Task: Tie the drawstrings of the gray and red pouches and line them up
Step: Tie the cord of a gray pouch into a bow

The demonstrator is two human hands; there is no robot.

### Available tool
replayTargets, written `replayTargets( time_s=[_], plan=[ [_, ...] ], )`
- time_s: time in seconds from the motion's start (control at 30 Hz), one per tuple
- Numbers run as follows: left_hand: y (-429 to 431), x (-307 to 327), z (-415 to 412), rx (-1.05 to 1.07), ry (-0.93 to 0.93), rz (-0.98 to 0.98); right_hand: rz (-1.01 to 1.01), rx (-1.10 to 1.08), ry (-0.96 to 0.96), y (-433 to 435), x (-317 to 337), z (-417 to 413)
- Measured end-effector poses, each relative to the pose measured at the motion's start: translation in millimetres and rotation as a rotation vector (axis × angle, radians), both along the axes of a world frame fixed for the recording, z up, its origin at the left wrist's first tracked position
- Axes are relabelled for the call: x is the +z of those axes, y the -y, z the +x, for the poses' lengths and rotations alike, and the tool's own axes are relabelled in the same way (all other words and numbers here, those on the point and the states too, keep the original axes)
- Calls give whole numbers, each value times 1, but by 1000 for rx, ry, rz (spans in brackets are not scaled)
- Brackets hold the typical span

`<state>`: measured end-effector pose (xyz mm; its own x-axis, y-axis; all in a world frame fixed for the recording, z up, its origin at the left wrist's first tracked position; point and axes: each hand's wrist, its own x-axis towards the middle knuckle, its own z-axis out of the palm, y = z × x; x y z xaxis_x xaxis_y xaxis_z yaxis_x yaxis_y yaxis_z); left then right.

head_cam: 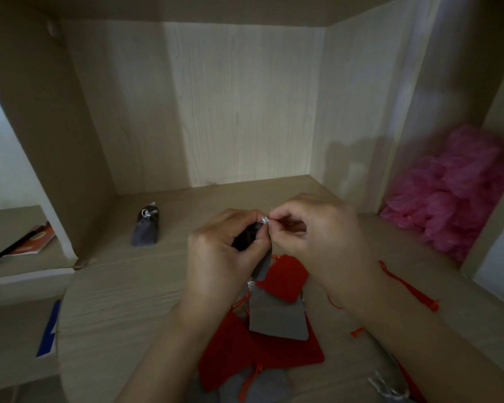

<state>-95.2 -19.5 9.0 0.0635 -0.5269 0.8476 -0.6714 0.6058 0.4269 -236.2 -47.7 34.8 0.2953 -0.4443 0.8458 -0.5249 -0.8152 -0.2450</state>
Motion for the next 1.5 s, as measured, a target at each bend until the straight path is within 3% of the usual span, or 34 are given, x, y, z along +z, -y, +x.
replayTargets(
  time_s=[0.1, 0.33, 0.43, 0.6, 0.77, 0.87, 1.07, 1.27, 1.5],
  plan=[
    [-1, 1, -1, -44, -69, 36, -19, -23, -54, 0, 0, -2],
    [2, 6, -5, -377, -650, 525, -15, 21, -82, 7, -4, 0],
    [5, 5, -5, -529, -784, 644, 119, 125, -17, 8, -7, 1],
    [7, 3, -3, -458, -654, 515, 595, 356, 226, 8, -9, 2],
    [7, 0, 0, -332, -446, 374, 895, 478, 399, 8, -12, 7],
    [5, 2, 0, -381, -474, 352, 866, 466, 376, 7, -10, 6],
    [5, 0, -8, -366, -615, 367, 612, 359, 257, 7, -6, 1],
    [10, -7, -6, -248, -501, 362, 521, 320, 128, 10, -7, -2],
    [9, -3, -5, -363, -524, 392, 428, 248, 165, 7, -4, -2]
  ],
)
